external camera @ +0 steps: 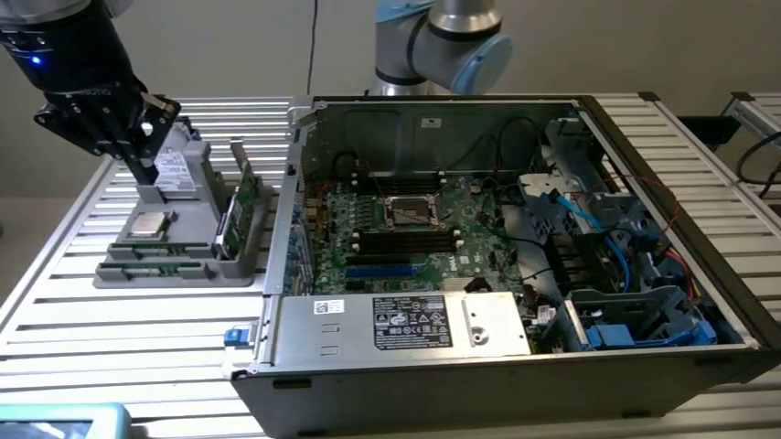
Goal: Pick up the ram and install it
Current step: 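Reach for the ram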
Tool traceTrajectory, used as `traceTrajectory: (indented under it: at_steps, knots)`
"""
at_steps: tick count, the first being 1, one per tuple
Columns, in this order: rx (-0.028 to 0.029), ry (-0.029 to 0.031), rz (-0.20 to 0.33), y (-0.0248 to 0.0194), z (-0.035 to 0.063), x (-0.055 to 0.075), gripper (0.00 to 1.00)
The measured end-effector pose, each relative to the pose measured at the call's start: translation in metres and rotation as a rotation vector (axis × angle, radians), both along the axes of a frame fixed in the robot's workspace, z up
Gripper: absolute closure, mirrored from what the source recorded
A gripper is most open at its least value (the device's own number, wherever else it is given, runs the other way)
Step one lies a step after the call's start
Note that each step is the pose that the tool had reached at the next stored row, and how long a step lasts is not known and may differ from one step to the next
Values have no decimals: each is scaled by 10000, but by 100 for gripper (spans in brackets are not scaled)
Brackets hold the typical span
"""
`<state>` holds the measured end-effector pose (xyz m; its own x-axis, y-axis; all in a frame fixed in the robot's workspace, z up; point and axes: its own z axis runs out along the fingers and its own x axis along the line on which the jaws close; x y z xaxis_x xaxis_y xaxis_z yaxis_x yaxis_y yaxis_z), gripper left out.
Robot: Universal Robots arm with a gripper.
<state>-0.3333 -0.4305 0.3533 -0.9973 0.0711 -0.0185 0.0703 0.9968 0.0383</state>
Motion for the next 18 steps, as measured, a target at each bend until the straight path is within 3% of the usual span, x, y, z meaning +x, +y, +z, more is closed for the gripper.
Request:
traceTrajectory:
  at_steps: [6, 10, 15, 18]
  knots:
    - [-91, 2, 1, 126, -66, -226, 89]
    - [-111, 1, 1, 168, -98, -346, 89]
    - [-147, 2, 4, 266, -135, -418, 89]
    - [-151, 3, 5, 275, -140, -418, 89]
